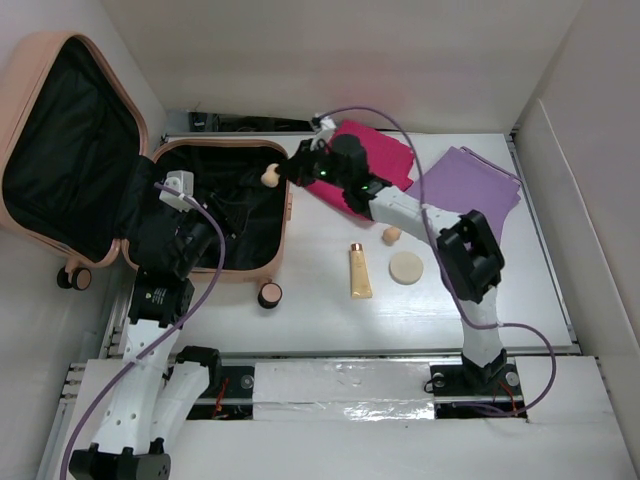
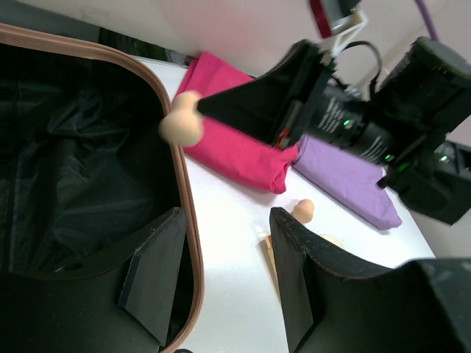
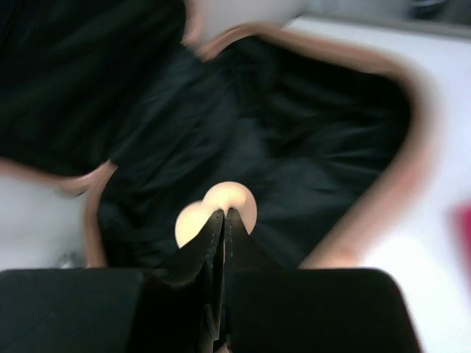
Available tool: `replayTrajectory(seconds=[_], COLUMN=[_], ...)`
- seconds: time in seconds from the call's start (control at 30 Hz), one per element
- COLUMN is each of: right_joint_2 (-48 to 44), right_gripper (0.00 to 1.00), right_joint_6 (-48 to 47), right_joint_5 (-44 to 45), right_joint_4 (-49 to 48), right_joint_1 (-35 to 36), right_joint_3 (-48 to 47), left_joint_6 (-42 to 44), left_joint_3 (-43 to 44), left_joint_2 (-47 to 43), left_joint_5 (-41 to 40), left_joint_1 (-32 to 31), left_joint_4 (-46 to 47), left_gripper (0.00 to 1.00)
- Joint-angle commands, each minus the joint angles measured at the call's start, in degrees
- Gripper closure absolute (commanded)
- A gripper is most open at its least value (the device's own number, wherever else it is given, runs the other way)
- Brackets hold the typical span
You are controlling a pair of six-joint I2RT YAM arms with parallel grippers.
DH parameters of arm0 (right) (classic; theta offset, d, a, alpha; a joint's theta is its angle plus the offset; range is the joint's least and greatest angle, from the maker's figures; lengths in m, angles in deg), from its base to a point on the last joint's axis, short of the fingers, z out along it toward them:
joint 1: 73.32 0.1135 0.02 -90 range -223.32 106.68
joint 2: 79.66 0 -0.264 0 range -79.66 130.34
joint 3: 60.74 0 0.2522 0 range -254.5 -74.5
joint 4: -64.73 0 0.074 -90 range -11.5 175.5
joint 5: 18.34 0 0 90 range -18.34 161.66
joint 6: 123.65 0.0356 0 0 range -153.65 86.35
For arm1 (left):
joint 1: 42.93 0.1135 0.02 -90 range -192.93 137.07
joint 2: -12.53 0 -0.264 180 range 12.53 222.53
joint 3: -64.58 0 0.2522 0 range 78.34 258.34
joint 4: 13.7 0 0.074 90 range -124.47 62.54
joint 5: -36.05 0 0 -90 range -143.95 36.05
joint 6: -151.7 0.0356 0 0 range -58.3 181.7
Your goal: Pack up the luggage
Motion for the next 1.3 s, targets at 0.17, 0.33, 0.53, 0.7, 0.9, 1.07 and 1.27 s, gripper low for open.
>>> replayTrajectory(seconds=[0.17, 0.33, 0.53, 0.7, 0.9, 1.07, 1.27], right_joint_2=[0.3, -9.4, -18.7, -22.3, -22.3, -22.0, -20.3], right_gripper=[0.32, 0.77, 1.0, 0.7, 0.4, 0.39, 0.42], right_joint_6=[0.8, 0.2, -4.9, -9.5, -7.8, -7.4, -6.2], right_joint_5=[-6.4, -6.6, 4.3, 12.8, 16.7, 15.2, 11.5], right_joint_4=[-3.3, -7.7, -6.8, 0.1, 3.8, 5.7, 5.1], right_joint_1=[1.6, -6.2, -16.6, -20.6, -22.8, -23.5, -24.0], right_joint_3=[-2.1, 14.2, 36.0, 43.8, 45.4, 45.9, 46.5], left_joint_6=[0.3, 0.2, 0.2, 0.1, 0.0, -0.1, -0.3], left_joint_3=[1.5, 1.5, 1.3, 1.3, 1.3, 1.2, 1.2], left_joint_2=[-1.1, -1.1, -0.9, -0.3, -0.1, 0.5, 0.4], left_joint_5=[-1.5, -0.8, 0.4, 0.9, 0.7, 1.6, 2.2], left_joint_1=[0.4, 0.4, 0.4, 0.4, 1.0, 1.0, 1.0], left_joint_4=[1.1, 1.5, 1.9, 2.4, 2.4, 2.7, 2.9], left_gripper=[0.54, 0.54, 0.55, 0.55, 0.55, 0.55, 0.55])
